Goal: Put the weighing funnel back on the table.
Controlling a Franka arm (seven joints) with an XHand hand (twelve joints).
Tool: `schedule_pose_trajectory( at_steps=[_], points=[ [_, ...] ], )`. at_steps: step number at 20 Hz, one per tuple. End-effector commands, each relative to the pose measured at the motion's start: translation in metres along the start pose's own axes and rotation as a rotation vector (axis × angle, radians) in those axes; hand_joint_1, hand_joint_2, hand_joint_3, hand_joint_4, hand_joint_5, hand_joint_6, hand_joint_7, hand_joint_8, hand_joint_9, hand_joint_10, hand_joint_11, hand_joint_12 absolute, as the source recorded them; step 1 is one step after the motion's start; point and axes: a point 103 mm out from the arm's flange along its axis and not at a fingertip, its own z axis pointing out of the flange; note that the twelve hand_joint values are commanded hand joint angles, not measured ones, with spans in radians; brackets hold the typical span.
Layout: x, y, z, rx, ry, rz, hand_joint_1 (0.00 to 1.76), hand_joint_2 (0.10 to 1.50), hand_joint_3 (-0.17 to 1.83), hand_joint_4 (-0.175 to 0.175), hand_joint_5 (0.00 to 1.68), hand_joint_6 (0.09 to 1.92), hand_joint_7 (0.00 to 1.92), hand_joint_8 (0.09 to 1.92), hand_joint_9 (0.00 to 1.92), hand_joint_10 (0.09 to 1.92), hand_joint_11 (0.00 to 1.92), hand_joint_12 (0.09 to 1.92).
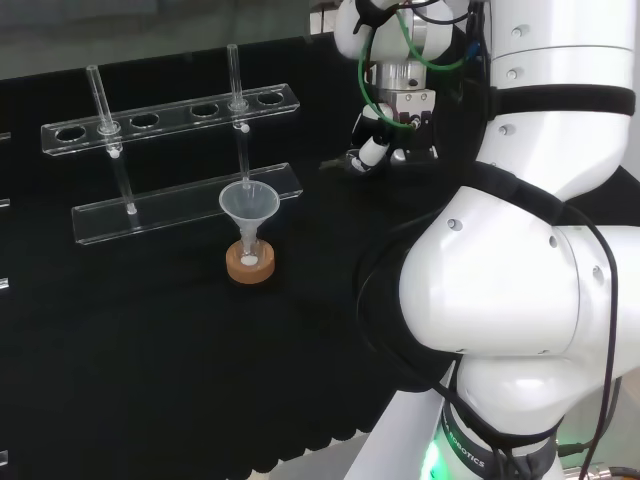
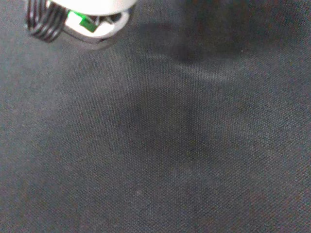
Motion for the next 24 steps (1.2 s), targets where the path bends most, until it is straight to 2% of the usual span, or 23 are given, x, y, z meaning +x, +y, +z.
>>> schedule_pose_trajectory(
  at_steps=[1,3,6,10,13,15,19,24],
  points=[
    [0.002,0.004,0.007,0.0,-0.022,-0.001,1.1,0.72,0.59,0.175,1.21,0.75,0.74,0.6,1.12,0.22,0.9,1.03],
    [0.003,0.005,0.009,-0.004,-0.032,-0.003,1.1,0.75,0.53,0.175,1.2,0.75,0.74,0.6,1.12,0.22,0.9,1.03],
    [0.003,0.003,0.008,-0.001,-0.059,-0.006,1.08,0.88,0.3,0.175,1.16,0.76,0.73,0.62,1.12,0.21,0.9,1.03],
    [0.002,0.0,0.006,0.008,-0.101,-0.019,1.05,1.02,0.09,0.175,1.07,0.86,0.67,0.64,1.1,0.2,0.9,1.04],
    [0.001,-0.003,0.005,0.015,-0.101,-0.027,0.98,1.0,0.03,0.075,0.86,0.69,0.58,0.65,1.03,0.19,0.85,1.06],
    [0.002,-0.006,0.0,0.011,-0.123,-0.023,0.95,0.98,0.02,0.042,0.73,0.62,0.51,0.64,0.97,0.18,0.78,1.1],
    [0.005,-0.018,-0.011,-0.023,-0.152,-0.015,0.89,0.96,0.02,0.019,0.5,0.52,0.37,0.64,0.8,0.22,0.58,1.21],
    [0.009,-0.032,-0.016,-0.009,-0.165,-0.006,0.84,0.91,0.09,0.008,0.41,0.23,0.23,0.63,0.51,0.51,0.37,1.3]
  ],
)
